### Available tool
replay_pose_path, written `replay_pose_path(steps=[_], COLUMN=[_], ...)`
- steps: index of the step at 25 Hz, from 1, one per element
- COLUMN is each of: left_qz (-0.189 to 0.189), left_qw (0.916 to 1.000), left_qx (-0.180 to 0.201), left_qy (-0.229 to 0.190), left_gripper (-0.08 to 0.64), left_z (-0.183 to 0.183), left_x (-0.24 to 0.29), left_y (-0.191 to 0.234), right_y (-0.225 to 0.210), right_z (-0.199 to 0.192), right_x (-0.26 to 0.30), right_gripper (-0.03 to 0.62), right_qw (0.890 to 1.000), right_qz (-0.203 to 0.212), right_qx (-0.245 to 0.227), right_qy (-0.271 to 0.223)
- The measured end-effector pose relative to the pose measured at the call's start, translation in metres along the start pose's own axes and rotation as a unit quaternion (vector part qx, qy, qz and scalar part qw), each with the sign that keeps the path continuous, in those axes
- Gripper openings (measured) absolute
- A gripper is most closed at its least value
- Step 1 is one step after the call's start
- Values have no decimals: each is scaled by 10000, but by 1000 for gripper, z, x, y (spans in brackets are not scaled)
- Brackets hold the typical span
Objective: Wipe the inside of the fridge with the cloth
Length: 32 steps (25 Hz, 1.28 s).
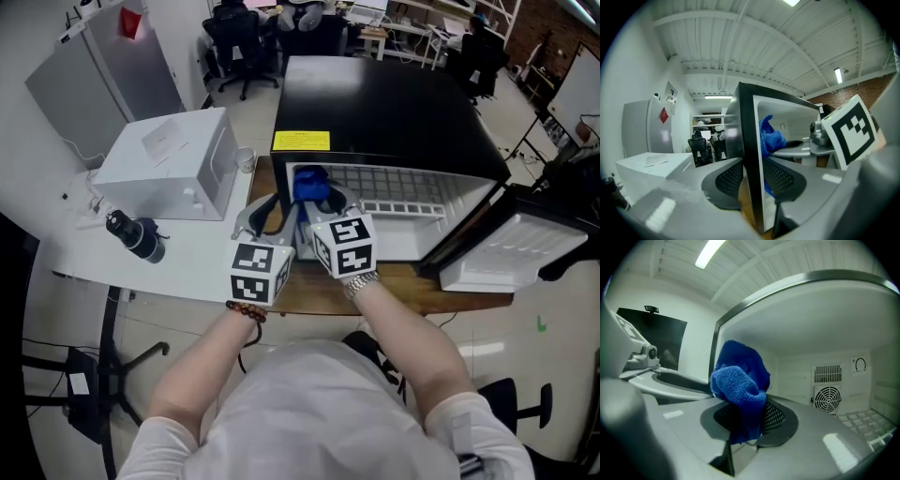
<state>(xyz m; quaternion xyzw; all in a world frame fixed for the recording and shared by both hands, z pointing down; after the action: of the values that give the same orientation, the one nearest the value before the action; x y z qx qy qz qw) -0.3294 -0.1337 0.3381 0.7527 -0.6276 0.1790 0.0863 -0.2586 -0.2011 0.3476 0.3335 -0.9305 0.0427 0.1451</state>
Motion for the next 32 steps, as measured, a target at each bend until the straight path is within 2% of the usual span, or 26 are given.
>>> replay_pose_path(steps=[32], left_qz=[208], left_qw=[9998], left_qx=[80], left_qy=[-2], left_gripper=[140], left_z=[-2], left_x=[7], left_y=[-1], right_y=[-49], right_z=[16], right_x=[69], right_gripper=[87], right_qw=[9979], right_qz=[-629], right_qx=[133], right_qy=[38])
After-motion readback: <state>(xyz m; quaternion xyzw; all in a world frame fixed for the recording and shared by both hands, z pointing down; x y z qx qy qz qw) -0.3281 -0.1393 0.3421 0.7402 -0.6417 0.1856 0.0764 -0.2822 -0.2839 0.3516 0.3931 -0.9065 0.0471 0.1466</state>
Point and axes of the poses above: the fingertips, and each gripper's own axes: x forward along the fingers, y to its left, z out of its top, the point moved 5 cm from there along -x, backward along the fingers, and after that the axes turned 12 degrees about y, right-handed, at the moved point
